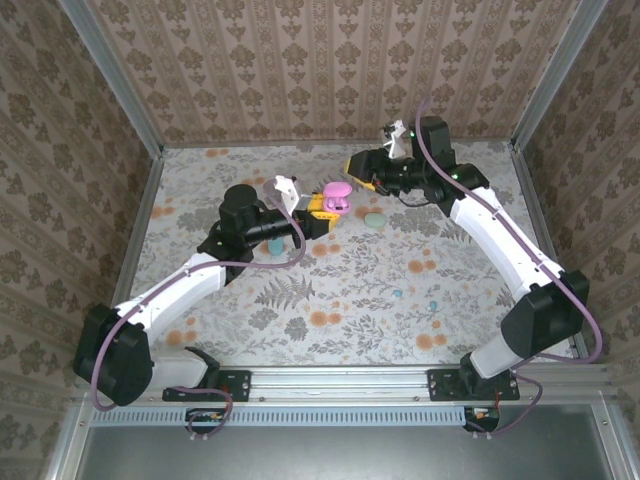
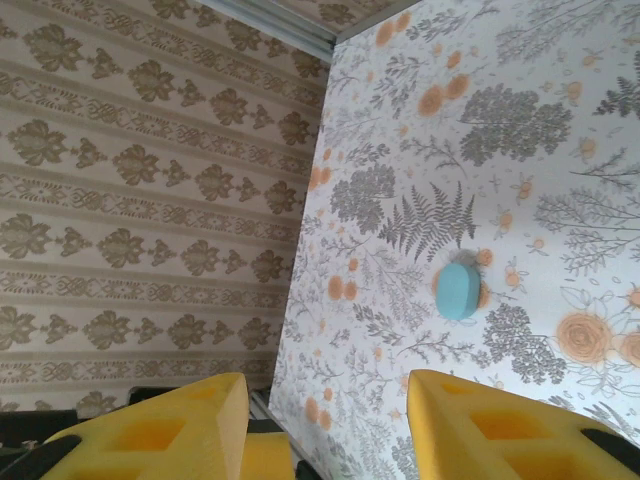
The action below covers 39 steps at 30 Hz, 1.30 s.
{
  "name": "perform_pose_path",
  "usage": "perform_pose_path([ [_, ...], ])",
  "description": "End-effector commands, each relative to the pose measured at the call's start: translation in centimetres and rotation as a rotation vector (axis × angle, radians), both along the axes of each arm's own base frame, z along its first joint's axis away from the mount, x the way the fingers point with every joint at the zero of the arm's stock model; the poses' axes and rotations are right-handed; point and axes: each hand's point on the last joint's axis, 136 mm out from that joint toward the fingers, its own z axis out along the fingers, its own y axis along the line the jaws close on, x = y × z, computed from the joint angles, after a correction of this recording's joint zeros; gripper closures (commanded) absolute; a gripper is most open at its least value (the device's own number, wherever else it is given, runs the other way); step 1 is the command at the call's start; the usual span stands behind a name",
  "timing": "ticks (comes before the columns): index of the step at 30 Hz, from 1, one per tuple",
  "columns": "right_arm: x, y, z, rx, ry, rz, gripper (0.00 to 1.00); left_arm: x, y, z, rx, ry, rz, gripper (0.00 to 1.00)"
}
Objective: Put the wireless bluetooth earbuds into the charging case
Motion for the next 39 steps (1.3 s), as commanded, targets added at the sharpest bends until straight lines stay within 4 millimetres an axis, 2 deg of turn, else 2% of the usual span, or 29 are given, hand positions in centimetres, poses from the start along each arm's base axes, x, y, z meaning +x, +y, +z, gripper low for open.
perform_pose_path([
  [1, -1.0, 1.3, 1.0, 0.031, 0.000, 0.089, 0.52, -0.2, -0.2, 1.4, -0.010, -0.052, -0.011, 0.73],
  [9, -3.4, 2.8, 0.9, 0.039, -0.010, 0.195, 0.53, 0.6, 0.2, 1.8, -0.030, -0.074, 0.051, 0.73],
  [15, -4.5, 2.8, 1.0, 0.084, -0.019, 0.209, 0.52, 0.9, 0.8, 2.1, -0.038, -0.086, 0.082, 0.73],
  [20, -5.1, 2.6, 1.4, 0.142, -0.026, 0.217, 0.44, 1.1, 1.0, 2.5, -0.063, -0.079, 0.086, 0.73],
  [24, -5.6, 2.3, 1.9, 0.202, -0.023, 0.228, 0.42, 1.4, 1.2, 2.7, -0.091, -0.068, 0.093, 0.73],
  [28, -6.2, 2.7, 2.2, 0.258, -0.002, 0.270, 0.44, 1.6, 1.3, 3.0, -0.108, -0.064, 0.095, 0.73],
  [34, -6.1, 3.4, 2.3, 0.330, 0.028, 0.303, 0.46, 1.6, 1.2, 3.4, -0.121, -0.064, 0.083, 0.73],
  [39, -6.0, 3.7, 2.1, 0.354, 0.042, 0.317, 0.51, 1.5, 1.2, 3.4, -0.120, -0.064, 0.079, 0.73],
])
